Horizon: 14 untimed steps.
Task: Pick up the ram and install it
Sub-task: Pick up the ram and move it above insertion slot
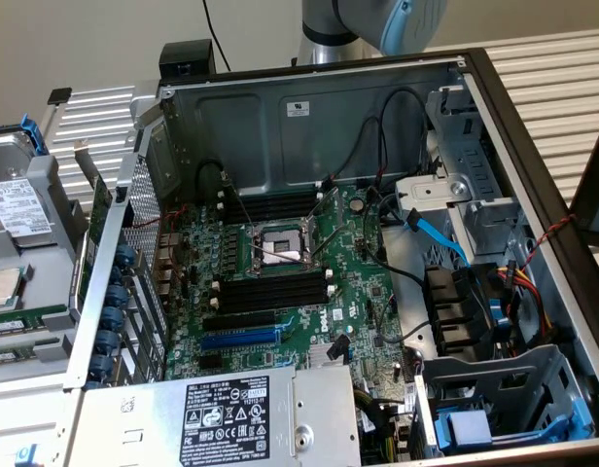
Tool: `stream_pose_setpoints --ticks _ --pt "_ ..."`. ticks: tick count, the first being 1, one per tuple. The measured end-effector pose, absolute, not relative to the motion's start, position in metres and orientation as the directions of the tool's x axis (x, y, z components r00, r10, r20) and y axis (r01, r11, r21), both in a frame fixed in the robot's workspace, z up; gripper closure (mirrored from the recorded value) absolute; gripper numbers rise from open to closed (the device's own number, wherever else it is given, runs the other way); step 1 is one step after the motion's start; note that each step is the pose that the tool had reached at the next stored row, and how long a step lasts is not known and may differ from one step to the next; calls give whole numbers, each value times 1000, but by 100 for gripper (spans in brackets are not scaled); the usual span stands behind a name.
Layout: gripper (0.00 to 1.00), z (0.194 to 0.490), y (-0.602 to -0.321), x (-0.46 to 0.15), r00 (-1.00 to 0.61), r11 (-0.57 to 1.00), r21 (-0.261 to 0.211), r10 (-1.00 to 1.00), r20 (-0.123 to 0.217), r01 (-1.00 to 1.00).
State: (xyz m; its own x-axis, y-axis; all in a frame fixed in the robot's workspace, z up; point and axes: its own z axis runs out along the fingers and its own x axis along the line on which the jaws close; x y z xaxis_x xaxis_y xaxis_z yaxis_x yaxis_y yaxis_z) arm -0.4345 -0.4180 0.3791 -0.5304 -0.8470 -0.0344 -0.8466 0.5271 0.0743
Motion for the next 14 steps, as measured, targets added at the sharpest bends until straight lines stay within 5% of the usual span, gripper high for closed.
stream_pose_setpoints --ticks 14 --pt "89 376 -418 -434 -301 298 57 -953 -43 -953"
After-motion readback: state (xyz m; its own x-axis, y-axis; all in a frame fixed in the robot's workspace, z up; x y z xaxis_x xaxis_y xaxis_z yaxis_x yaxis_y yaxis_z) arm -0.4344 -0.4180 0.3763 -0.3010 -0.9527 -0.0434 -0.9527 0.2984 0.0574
